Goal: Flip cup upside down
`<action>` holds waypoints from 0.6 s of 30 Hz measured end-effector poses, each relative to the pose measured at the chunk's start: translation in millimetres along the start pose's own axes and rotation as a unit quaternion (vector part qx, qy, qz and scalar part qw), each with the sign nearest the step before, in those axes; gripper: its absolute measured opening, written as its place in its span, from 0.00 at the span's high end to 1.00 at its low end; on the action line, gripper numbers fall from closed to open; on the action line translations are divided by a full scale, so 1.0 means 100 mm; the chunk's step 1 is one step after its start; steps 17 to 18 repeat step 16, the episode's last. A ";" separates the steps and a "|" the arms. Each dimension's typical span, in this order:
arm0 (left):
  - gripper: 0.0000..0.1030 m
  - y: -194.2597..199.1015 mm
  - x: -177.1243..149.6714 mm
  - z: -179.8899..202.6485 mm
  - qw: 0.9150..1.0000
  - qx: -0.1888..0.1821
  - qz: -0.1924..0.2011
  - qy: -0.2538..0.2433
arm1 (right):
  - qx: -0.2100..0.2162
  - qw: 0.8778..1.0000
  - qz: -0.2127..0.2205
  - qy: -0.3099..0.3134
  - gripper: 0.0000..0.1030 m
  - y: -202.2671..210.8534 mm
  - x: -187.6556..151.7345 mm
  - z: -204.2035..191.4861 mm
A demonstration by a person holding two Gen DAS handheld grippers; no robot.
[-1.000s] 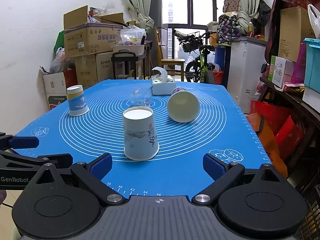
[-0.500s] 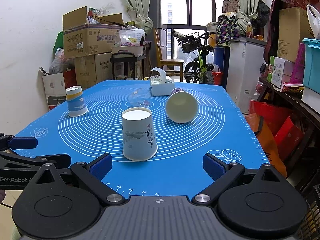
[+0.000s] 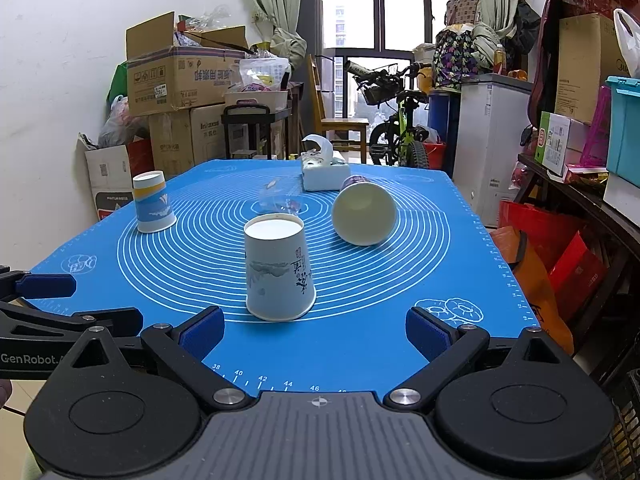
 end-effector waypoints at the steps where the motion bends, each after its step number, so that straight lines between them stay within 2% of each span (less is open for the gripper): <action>1: 0.16 0.00 0.00 0.00 1.000 0.000 0.000 0.000 | 0.000 1.000 0.000 0.000 0.06 0.00 0.00 0.00; 18: 0.16 0.00 -0.01 0.00 1.000 0.000 0.000 -0.001 | 0.001 1.000 -0.001 0.000 0.06 0.01 0.00 0.00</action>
Point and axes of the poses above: each gripper's, at about its wrist camera, not at the fingertips, and y roughly against the way its jaws point, z to its right, x to its top, the point moved 4 cm from there along -y, roughly the way its jaws point, and after that the axes turned 4 degrees about -z, right-handed, at the moved point
